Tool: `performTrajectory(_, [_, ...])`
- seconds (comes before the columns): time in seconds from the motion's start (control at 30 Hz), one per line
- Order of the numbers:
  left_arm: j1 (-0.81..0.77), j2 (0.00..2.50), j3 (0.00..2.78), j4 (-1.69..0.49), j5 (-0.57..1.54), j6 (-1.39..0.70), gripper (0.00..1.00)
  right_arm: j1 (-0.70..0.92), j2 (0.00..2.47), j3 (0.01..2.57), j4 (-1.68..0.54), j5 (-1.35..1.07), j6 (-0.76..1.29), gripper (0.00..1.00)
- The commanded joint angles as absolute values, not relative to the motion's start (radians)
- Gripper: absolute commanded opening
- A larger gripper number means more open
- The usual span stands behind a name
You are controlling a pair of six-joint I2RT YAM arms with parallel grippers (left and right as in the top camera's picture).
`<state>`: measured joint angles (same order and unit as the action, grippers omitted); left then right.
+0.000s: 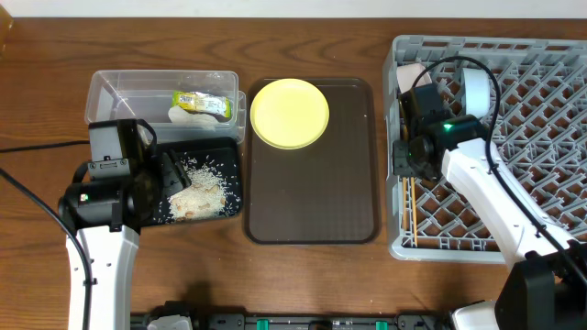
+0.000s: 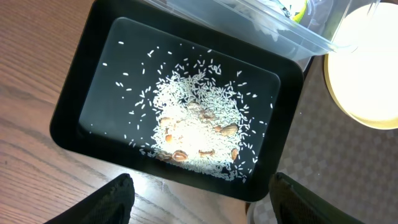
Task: Sort waste into correct bins and load items into the dishwasher rack
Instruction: 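Grasp the yellow plate edge with the right gripper and slide it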
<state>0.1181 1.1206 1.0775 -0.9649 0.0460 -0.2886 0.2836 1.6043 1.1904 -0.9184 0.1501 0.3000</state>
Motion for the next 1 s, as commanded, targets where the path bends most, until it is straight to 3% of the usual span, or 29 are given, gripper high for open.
performTrajectory(0.0, [0.124, 1.123, 1.084, -0.967, 0.044, -0.294, 0.72, 0.277, 1.587, 1.246, -0.875, 0.129, 0.252, 0.26])
performTrajectory(0.23, [0.124, 1.123, 1.084, -0.967, 0.044, -0.294, 0.72, 0.323, 1.592, 1.29, -0.555, -0.162, 0.225, 0.38])
performTrajectory(0.43, [0.124, 1.123, 1.084, -0.967, 0.044, -0.294, 0.72, 0.419, 1.691, 1.288, -0.38, -0.145, 0.24, 0.49])
performTrajectory(0.87, [0.124, 1.123, 1.084, -0.968, 0.044, -0.294, 0.72, 0.51, 2.022, 1.288, -0.219, 0.007, 0.472, 0.48])
performTrajectory(0.97, [0.124, 1.123, 1.084, -0.968, 0.044, -0.294, 0.72, 0.512, 2.064, 1.288, -0.213, 0.007, 0.514, 0.42])
